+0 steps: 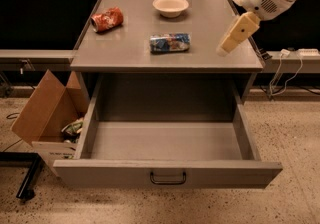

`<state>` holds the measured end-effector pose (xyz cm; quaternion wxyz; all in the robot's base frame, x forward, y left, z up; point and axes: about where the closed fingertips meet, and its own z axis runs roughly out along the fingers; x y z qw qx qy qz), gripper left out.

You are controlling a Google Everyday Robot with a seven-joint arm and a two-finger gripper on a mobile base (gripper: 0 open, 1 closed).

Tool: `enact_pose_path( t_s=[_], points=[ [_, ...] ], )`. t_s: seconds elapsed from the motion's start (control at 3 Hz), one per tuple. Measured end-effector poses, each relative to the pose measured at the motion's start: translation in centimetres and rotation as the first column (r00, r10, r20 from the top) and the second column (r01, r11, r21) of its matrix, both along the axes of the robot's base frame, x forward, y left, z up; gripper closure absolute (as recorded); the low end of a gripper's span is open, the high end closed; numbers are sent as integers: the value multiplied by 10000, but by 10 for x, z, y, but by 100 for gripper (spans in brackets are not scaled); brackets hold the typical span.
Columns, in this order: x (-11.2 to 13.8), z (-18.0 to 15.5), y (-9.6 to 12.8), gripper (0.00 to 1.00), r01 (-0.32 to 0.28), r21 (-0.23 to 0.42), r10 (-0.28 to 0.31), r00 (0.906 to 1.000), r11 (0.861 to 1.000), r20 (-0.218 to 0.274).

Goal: Place redbull can into top drawer

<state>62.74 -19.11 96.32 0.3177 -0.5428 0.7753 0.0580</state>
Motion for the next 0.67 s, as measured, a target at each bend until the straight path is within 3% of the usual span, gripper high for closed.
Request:
enact_pose_path(
  t_s=[0.67],
  points=[
    [58, -27, 26, 0, 460, 1266, -432, 9988, 9909, -243]
  ],
)
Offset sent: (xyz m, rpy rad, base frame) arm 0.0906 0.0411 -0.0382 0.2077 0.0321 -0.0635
